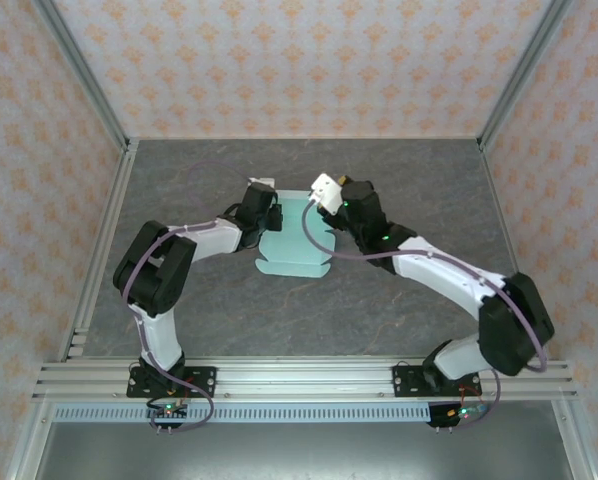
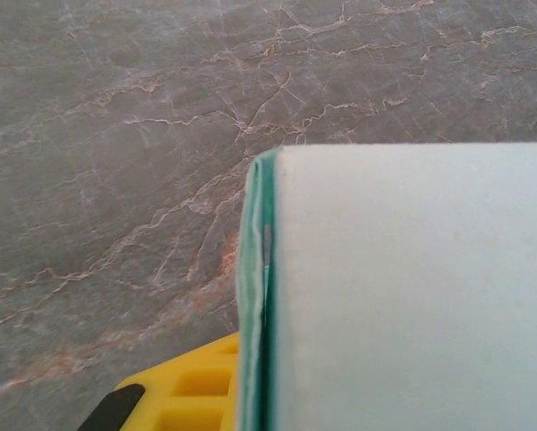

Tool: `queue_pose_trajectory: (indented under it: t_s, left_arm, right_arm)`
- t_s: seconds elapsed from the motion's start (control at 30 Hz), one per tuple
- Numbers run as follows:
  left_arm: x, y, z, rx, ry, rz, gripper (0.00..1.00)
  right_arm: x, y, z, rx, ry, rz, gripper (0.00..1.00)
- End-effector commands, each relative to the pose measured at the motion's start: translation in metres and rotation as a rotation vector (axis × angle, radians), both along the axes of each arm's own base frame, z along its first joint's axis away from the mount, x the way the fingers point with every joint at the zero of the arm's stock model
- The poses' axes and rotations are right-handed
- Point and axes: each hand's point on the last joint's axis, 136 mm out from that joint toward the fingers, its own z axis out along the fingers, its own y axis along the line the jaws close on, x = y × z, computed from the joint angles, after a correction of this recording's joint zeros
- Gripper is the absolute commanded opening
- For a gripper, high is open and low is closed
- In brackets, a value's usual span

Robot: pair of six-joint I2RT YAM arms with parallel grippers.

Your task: Fold the paper box

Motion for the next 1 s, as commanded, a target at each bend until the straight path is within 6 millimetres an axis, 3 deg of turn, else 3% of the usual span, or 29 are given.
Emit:
queue_pose_trajectory:
  t_s: [0.0, 0.17, 0.3, 0.5, 0.67, 0.97]
  left_arm:
    - [-0.009, 0.013, 0.009, 0.046, -0.011, -0.008, 0.0]
    - [-0.017, 0.016, 0.004, 0.052, -0.005, -0.017, 0.0]
    - [-0.018, 0.017, 0.001, 0.053, 0.006, -0.009, 0.0]
    - [-0.019, 0.024, 0.006, 0.067, -0.016, 0.022, 0.0]
    - [-0.019, 0.025, 0.006, 0.065, -0.022, 0.027, 0.0]
    - [-0.019, 0.024, 0.006, 0.059, -0.023, 0.029, 0.0]
  right_arm:
    - [-0.021, -0.021, -0.013, 0.234, 0.244, -0.106, 0.58]
    - [-0.028, -0.04, -0.003, 0.577, 0.401, -0.157, 0.61]
    - [-0.029, -0.016, 0.003, 0.711, 0.546, -0.146, 0.66]
    - [-0.012, 0.017, -0.009, 0.663, 0.652, -0.37, 0.66]
    - [0.005, 0.028, -0.016, 0.724, 0.689, -0.468, 0.66]
    - [0.02, 0.045, -0.049, 0.687, 0.762, -0.553, 0.61]
